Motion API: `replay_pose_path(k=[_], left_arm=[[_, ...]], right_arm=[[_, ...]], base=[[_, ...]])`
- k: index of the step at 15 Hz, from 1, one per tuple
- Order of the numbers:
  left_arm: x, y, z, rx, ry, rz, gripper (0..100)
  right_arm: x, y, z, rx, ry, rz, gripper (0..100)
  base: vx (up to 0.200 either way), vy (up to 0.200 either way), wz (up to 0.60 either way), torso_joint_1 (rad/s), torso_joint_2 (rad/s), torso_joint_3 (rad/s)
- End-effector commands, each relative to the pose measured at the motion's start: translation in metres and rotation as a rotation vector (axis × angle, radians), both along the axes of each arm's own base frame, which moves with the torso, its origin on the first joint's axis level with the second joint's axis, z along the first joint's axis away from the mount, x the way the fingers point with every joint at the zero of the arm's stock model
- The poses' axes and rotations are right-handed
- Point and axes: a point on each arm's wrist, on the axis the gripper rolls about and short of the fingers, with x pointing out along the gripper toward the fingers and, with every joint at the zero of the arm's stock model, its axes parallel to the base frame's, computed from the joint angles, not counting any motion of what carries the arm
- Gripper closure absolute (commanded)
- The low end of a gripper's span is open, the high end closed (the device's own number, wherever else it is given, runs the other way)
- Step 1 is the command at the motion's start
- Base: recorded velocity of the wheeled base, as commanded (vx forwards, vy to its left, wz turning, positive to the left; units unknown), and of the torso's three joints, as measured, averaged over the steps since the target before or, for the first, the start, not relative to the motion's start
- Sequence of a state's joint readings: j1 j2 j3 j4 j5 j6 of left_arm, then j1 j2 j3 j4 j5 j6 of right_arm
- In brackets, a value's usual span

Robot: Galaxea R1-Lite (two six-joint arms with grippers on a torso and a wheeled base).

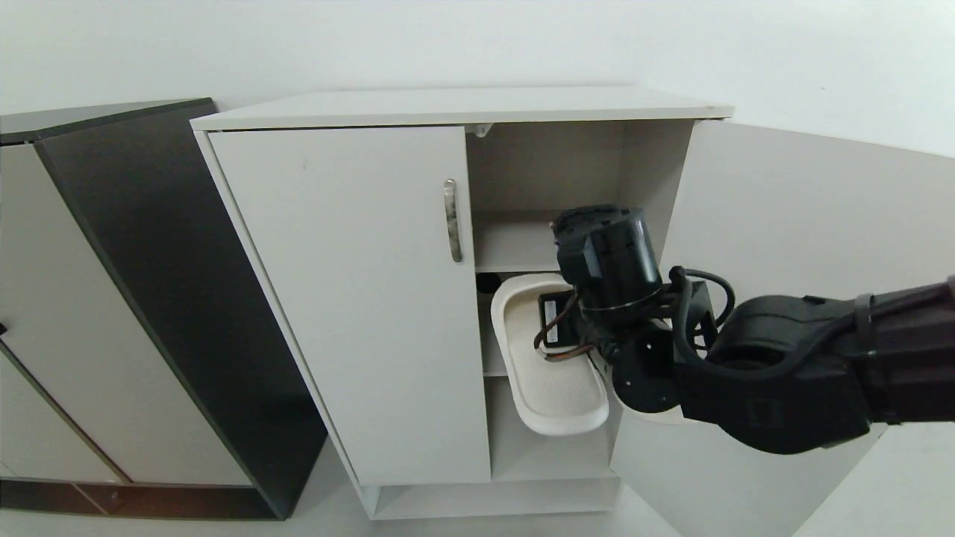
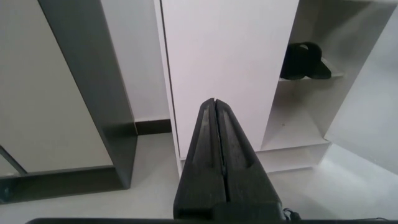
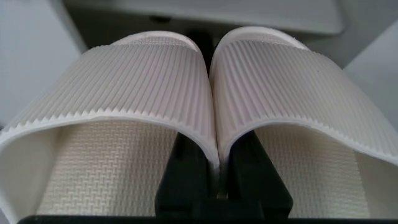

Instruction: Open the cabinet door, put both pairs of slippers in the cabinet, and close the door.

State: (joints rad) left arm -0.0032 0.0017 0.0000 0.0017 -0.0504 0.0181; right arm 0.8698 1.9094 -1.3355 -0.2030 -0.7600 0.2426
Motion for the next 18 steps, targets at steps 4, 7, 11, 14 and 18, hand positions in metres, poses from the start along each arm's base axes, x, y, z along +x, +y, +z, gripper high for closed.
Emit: replay_pose_path(k=[4,7,11,14,18], left_arm=[[0.000,0.000,0.000,0.000,0.000,0.001,100],[0.000,0.000,0.000,0.002,0.000,0.003,100],[0.000,0.000,0.000,0.003,-0.001,0.003,100],[0.000,0.000,0.000,0.002,0.000,0.003,100],[0.000,0.000,0.000,0.000,0.000,0.003,100]], right_arm=[[0.009,0.012,0.010,0.008,-0.034,-0.084,100],[0.010,0.014,0.006,0.004,-0.027,-0.085,100],[0.011,0.013,0.004,0.002,-0.024,-0.088,100],[0.013,0.013,0.004,0.006,-0.032,-0.092,100],[0.013,0.013,0.002,0.005,-0.029,-0.092,100]], base=[[0.000,0.000,0.00,0.000,0.00,0.000],[0.000,0.000,0.00,0.000,0.00,0.000],[0.100,0.000,0.00,0.000,0.00,0.001],[0.200,0.000,0.00,-0.002,0.00,0.002],[0.200,0.000,0.00,0.002,0.00,0.002]])
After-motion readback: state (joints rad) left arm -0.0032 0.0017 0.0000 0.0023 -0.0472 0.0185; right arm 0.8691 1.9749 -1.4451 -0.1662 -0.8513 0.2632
